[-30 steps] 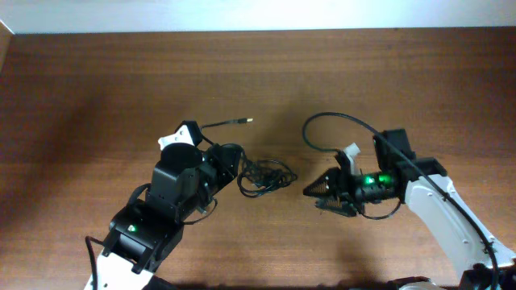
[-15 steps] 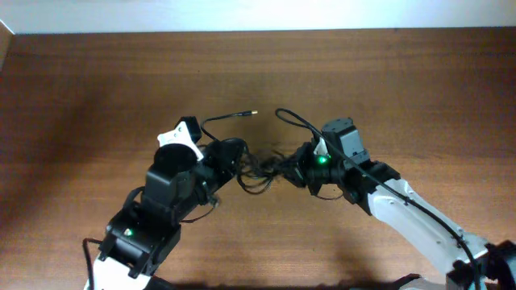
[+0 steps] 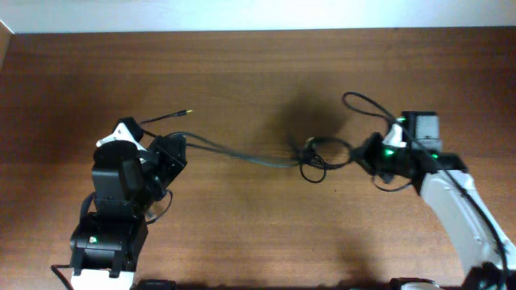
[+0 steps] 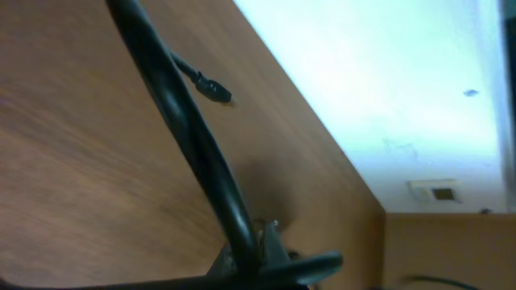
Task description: Untangle cables
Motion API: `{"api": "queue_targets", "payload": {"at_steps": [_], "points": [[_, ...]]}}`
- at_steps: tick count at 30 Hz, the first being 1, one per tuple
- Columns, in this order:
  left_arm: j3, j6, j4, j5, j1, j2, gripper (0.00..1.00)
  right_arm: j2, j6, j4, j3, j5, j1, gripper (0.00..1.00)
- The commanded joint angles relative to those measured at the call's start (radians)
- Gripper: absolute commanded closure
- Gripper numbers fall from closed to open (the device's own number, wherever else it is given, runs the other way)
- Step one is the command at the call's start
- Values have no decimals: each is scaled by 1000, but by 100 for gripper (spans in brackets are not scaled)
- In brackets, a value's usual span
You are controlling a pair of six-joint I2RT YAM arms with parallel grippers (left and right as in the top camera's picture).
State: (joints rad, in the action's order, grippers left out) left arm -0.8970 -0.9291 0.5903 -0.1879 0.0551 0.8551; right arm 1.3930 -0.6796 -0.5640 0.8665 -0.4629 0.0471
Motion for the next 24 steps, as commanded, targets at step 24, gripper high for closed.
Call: {"api": "queue_targets", "payload": {"at_steps": [24], "points": [[-5,148,-34,-220,203,583,77,-55,436,-318,13,85,-106,77]]}}
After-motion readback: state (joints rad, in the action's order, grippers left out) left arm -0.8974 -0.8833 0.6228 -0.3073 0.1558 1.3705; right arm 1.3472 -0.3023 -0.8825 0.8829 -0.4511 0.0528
